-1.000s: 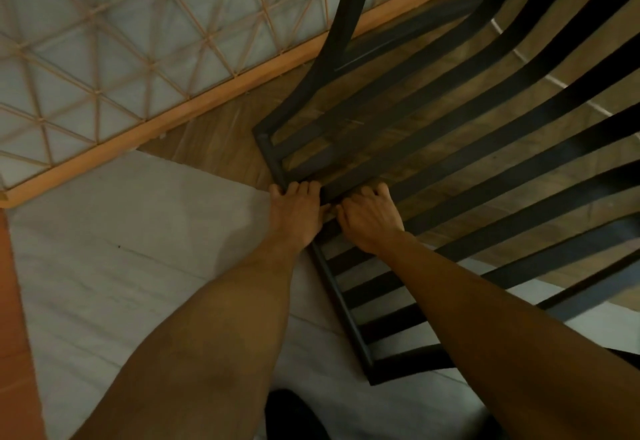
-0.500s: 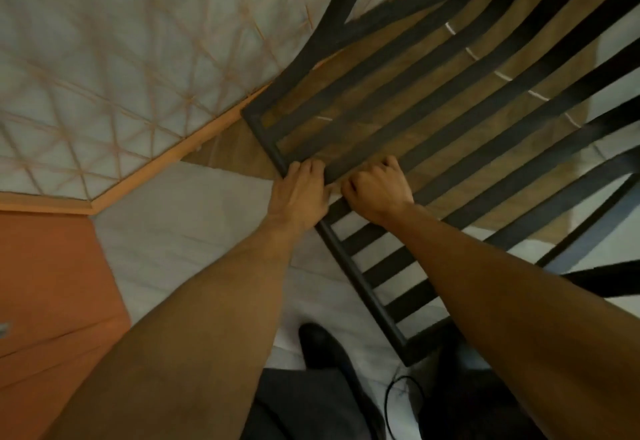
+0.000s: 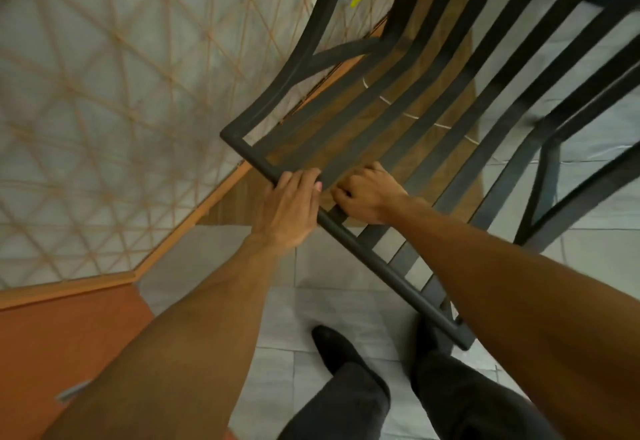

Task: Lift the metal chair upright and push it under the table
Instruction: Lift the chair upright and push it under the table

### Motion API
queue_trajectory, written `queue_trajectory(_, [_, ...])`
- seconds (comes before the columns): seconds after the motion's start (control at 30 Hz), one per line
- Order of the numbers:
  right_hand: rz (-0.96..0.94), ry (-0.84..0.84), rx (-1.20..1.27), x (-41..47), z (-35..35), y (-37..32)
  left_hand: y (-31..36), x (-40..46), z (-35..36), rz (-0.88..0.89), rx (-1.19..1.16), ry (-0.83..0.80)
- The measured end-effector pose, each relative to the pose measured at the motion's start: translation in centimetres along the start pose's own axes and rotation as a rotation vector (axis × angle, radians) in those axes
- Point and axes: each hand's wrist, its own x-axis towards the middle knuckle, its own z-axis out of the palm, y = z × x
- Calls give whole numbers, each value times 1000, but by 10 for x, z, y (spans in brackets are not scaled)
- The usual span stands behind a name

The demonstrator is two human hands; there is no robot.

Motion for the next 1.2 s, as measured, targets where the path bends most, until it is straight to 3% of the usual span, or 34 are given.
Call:
queue_trajectory(0.43, [32, 74, 362, -31, -164, 14, 76, 92, -122, 109, -29, 105])
queue_trajectory(0.7, [38, 61, 230, -41, -256, 42, 111, 160, -170, 202, -34, 219])
queue_trajectory(0.97, [284, 166, 191, -46, -331, 59, 152, 244, -216, 224, 225, 255])
queue_trajectory(1.2, [617, 449, -133, -57, -375, 60, 176, 314, -233, 370, 181, 351])
